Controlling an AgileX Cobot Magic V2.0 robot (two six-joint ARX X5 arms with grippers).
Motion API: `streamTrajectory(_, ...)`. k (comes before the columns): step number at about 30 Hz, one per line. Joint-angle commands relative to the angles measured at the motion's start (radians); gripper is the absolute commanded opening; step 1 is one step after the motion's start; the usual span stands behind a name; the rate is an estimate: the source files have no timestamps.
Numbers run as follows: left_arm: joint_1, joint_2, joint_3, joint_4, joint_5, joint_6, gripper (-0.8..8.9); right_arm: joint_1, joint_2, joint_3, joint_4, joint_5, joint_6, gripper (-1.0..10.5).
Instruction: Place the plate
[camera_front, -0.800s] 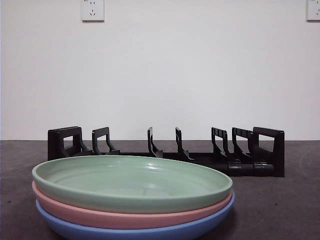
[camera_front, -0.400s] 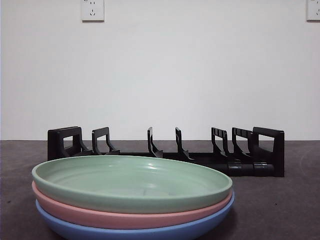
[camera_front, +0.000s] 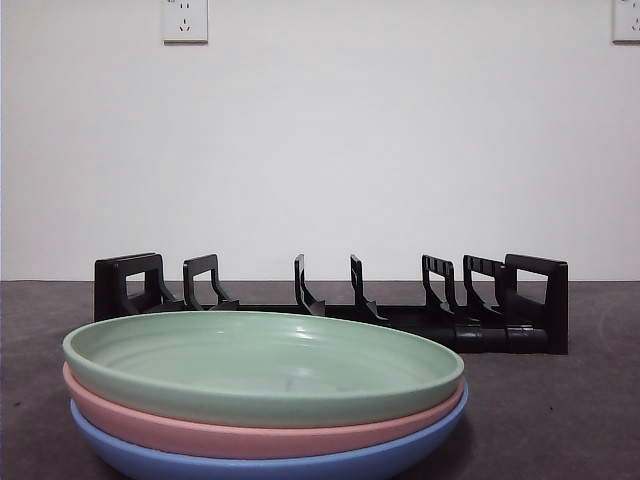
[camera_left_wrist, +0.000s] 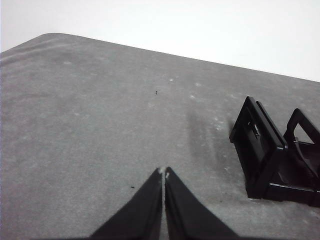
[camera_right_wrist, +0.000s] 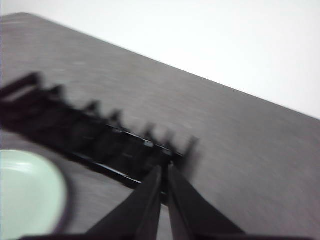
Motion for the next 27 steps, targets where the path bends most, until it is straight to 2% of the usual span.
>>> streamTrajectory(1, 0.002, -0.001, -0.019, 0.015, 0.002, -0.001, 0.07, -0.218, -0.068, -0.124, 0.053, -0.105, -0.017, 0.2)
streamTrajectory(6, 0.002, -0.001, -0.019, 0.016, 0.002, -0.001, 0.07, -0.624, -0.263, -0.457, 0.415, -0.435, -0.057, 0.2)
streamTrajectory(8, 0.002, -0.001, -0.019, 0.015, 0.002, -0.001, 0.07, -0.741, -0.323, -0.571, 0.566, -0.554, -0.072, 0.2)
streamTrajectory(10, 0.002, -0.001, -0.019, 0.016, 0.002, -0.001, 0.07, -0.838, -0.375, -0.662, 0.657, -0.628, -0.071, 0.2)
streamTrajectory(13, 0.002, -0.001, -0.019, 0.016, 0.002, -0.001, 0.07, -0.926, -0.439, -0.742, 0.668, -0.640, -0.068, 0.2)
streamTrajectory(16, 0.002, -0.001, -0.019, 0.015, 0.002, -0.001, 0.07, -0.969, -0.446, -0.787, 0.691, -0.647, -0.069, 0.2)
streamTrajectory(27, 0.002, -0.001, -0.019, 0.016, 0.002, -0.001, 0.07, -0.997, -0.446, -0.809, 0.697, -0.649, -0.066, 0.2)
